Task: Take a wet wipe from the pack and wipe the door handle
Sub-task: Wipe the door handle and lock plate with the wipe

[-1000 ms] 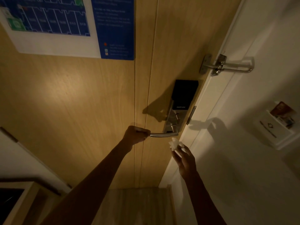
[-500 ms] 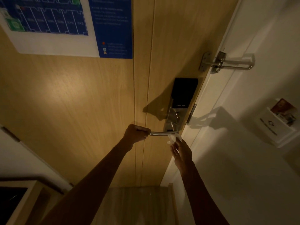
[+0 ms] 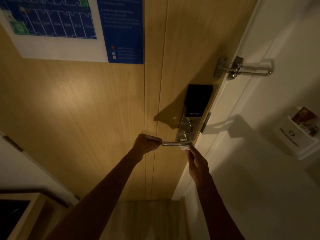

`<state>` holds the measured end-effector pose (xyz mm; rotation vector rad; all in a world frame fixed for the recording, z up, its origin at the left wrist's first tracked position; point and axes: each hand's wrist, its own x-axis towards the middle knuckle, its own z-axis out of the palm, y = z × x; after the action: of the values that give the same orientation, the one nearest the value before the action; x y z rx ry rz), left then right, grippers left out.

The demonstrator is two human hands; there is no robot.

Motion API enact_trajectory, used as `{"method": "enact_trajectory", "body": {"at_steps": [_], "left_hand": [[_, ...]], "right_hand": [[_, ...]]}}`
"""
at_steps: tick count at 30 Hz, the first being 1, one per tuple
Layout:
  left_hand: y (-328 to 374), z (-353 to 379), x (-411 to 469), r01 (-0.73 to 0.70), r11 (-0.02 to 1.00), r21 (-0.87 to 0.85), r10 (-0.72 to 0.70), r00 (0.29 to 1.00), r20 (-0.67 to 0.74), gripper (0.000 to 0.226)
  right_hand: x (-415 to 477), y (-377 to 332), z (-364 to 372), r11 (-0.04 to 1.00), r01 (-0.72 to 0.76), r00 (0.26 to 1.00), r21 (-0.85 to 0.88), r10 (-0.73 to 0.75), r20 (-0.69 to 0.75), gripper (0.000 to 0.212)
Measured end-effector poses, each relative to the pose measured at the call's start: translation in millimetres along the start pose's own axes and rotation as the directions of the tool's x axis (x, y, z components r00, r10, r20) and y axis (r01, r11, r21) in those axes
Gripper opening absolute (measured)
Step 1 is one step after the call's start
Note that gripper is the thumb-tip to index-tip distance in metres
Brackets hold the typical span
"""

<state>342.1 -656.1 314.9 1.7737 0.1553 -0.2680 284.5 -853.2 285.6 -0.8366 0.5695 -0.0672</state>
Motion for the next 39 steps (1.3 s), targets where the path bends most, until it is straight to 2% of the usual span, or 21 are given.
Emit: {"method": "enact_trajectory", "body": {"at_steps": [2, 3, 5, 7, 8, 10, 14, 21, 28, 33, 35, 39], "left_hand": [[-0.8, -0.2, 0.0, -0.004, 1.0, -0.004, 0.004, 1.0, 0.002, 0.01], [-1.1, -0.3, -0.6, -0.006, 1.0, -0.005, 0.006, 1.0, 0.002, 0.01], [-0.9, -1.6, -1.9, -0.03, 1.0, 0.004, 0.03, 0.999, 0.016, 0.013], [-0.4, -3.0, -1.0, -0.062, 0.998, 0.02, 0.061, 0.997, 0.041, 0.019], [0.4, -3.9, -1.1, -0.065, 0.997, 0.037, 0.064, 0.997, 0.045, 0.02], [2.8, -5.6, -0.3, -0.059, 0.994, 0.089, 0.056, 0.998, 0.032, 0.017], [8.2, -5.2, 5.9, -0.079, 0.97, 0.232, 0.072, 0.997, 0.035, 0.011], [12.6, -6.5, 7.7, -0.11, 0.947, 0.302, 0.097, 0.994, 0.056, 0.012], [10.6, -11.1, 7.9, -0.225, 0.893, 0.39, 0.186, 0.973, 0.137, 0.017], [12.3, -11.6, 6.3, -0.27, 0.86, 0.433, 0.216, 0.961, 0.171, 0.019], [10.6, -12.7, 7.1, -0.271, 0.866, 0.42, 0.215, 0.961, 0.176, 0.019], [7.6, -13.9, 9.8, -0.246, 0.9, 0.361, 0.192, 0.965, 0.18, 0.018]], "right_hand": [[5.8, 3.2, -3.3, 1.0, 0.002, 0.999, -0.013, -0.002, 0.036, 0.035], [4.3, 4.7, -1.2, 0.997, -0.052, 0.998, 0.065, 0.051, 0.023, 0.034], [7.7, 8.4, 1.5, 0.999, -0.002, 1.0, -0.053, 0.003, 0.025, 0.036], [10.9, 15.2, 8.9, 0.997, -0.082, 0.996, -0.002, 0.082, 0.041, 0.04], [10.6, 20.4, 12.4, 0.993, -0.097, 0.992, -0.068, 0.102, 0.075, 0.042], [10.5, 30.3, 16.0, 0.99, -0.064, 0.993, -0.124, 0.075, 0.09, 0.045], [8.8, 32.8, 14.6, 0.994, -0.026, 0.992, -0.109, 0.039, 0.122, 0.042], [2.6, 49.5, 27.9, 0.98, 0.044, 0.987, -0.195, -0.012, 0.16, 0.042], [8.2, 37.1, 30.4, 0.981, -0.085, 0.976, -0.175, 0.117, 0.182, 0.023], [10.8, 32.3, 28.8, 0.974, -0.215, 0.955, -0.067, 0.224, 0.193, 0.032], [10.4, 30.5, 27.7, 0.966, -0.258, 0.941, -0.018, 0.255, 0.224, 0.031], [6.5, 32.3, 20.0, 0.935, -0.342, 0.915, 0.09, 0.309, 0.261, 0.042]]}}
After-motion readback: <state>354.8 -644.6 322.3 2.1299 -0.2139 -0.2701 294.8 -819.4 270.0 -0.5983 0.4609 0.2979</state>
